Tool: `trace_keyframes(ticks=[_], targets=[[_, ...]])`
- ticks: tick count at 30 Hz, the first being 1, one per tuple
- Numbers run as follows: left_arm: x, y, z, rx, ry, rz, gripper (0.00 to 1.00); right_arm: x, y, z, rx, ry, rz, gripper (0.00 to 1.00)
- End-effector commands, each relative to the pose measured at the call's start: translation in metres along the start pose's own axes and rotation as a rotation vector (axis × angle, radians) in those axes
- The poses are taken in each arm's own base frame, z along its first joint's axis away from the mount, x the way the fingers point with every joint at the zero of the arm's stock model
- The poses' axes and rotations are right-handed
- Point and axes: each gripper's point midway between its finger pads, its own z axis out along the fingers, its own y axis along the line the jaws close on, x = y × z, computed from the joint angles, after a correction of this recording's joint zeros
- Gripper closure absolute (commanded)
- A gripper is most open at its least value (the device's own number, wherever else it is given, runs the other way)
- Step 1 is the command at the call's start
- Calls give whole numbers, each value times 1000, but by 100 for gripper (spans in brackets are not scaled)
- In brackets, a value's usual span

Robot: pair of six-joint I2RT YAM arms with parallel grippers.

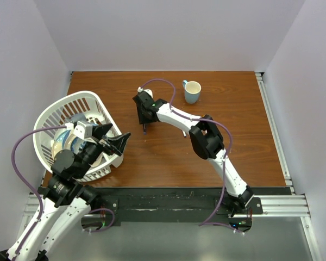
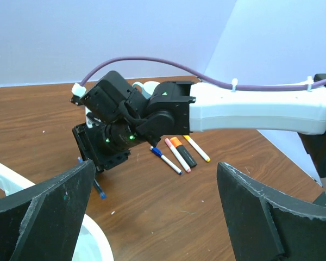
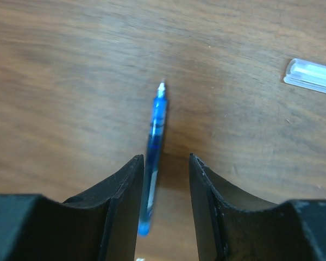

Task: Insert the pens into the pen caps

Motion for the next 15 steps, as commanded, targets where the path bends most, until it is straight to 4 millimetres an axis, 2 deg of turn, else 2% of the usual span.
trace_keyframes(ticks=[1,5,8,9,11,14,15], targets=[[-8,2,1,-8,-37,19,2,-36,9,-5,-8,-111,25,59],[-9,1,1,-3,-39,22,2,-27,6,8,46,-99,-20,60],[-8,1,0,-1,-40,24,2,-17,-3,9,109,-68,-46,62],[-9,0,0,0,-42,24,2,-8,-10,10,139,-37,-57,64],[-9,1,0,-1,-43,24,3,-2,-16,10,168,-19,-65,67],[-8,-1,0,8,-40,25,4,7,-28,9,210,4,-93,76],[-7,0,0,5,-38,25,5,9,-30,8,219,8,-97,82]])
